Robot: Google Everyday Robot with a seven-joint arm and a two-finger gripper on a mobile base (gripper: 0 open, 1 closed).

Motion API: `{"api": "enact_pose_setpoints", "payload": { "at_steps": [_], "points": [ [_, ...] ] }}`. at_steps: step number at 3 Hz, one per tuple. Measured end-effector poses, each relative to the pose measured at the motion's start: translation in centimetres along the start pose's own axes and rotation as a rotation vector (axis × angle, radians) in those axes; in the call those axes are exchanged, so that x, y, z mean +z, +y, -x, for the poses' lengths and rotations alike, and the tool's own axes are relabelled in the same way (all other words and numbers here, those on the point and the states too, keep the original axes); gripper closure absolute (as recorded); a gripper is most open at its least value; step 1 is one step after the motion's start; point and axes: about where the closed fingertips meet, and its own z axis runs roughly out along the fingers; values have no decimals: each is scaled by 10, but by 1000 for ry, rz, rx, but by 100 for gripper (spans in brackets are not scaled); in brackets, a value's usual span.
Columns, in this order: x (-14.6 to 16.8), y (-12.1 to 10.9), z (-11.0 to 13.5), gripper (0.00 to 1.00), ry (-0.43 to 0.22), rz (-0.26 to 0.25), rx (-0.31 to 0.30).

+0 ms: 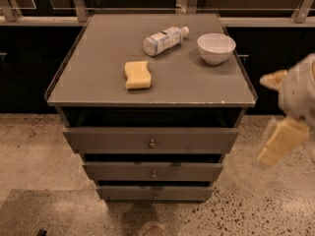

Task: Open middle drawer

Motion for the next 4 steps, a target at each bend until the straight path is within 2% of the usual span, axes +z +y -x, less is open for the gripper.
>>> {"api": "enact_pose_setpoints", "payload": {
  "at_steps": [1,2,3,4],
  "points": [
    [84,41,-49,0,-137,98,144],
    [119,61,-84,0,-163,122,247],
    [119,61,-84,19,-163,122,247],
    [119,61,-84,43,-163,122,247]
  ]
}}
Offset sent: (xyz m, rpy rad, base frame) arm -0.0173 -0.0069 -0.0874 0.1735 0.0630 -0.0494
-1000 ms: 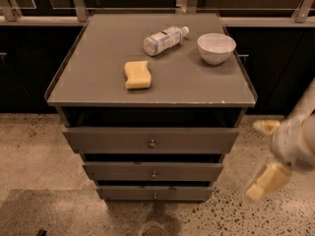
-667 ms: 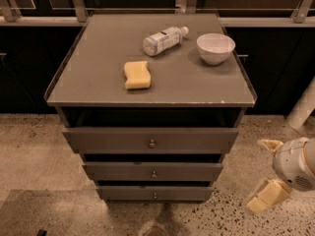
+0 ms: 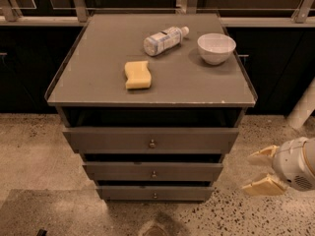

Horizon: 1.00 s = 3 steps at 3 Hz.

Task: Open middle drawer

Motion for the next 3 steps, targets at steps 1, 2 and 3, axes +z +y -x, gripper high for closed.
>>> {"api": "enact_pose_setpoints", "payload": {
  "at_steps": [1,2,3],
  "points": [
    [0,0,0,66,0,0,0],
    [9,-6,-1,89,-10,-7,6],
    [22,-28,4,100,-99,-46,8]
  ]
}}
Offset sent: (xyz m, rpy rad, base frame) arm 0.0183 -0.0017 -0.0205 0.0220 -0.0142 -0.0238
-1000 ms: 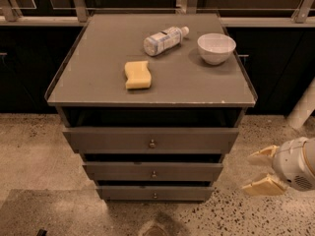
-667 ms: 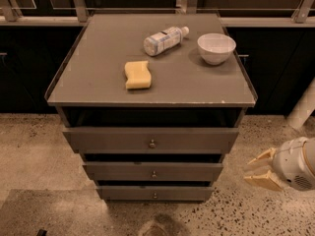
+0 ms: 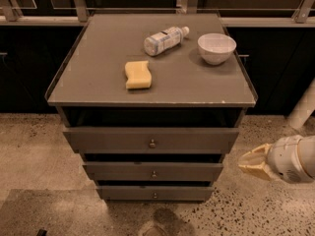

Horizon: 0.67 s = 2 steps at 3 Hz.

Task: Open middle drawer

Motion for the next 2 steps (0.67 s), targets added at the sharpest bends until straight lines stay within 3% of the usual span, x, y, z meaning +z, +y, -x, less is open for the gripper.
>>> {"api": "enact_pose_setpoints", "payload": {
  "at_steps": [1,2],
  "points": [
    [27,-22,8,100,-82,-15,-6],
    [27,-21,7,100,-83,-23,-4]
  ]
}}
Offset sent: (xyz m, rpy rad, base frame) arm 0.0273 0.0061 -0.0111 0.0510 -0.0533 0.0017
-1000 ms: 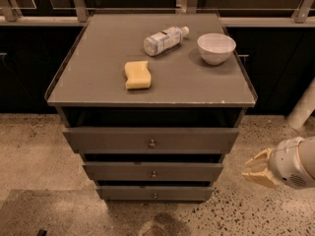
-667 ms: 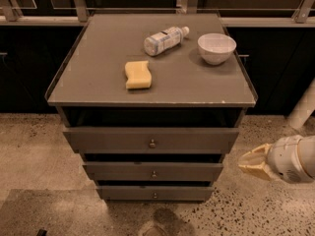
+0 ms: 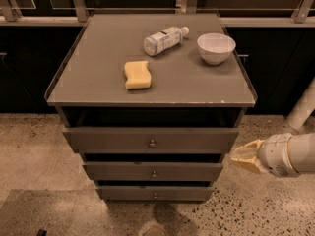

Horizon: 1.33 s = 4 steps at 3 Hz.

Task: Open middle drawer

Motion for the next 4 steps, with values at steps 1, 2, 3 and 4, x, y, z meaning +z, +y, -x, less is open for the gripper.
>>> {"api": "enact_pose_setpoints", "payload": {
  "at_steps": [1,2,3,4],
  "points": [
    [27,5,-18,100,-7,1,28],
    [67,7,-40,100,-47,4,50],
    [130,7,-69,100,-75,18,93],
    [131,7,-70,100,-76,17,95]
  ]
}}
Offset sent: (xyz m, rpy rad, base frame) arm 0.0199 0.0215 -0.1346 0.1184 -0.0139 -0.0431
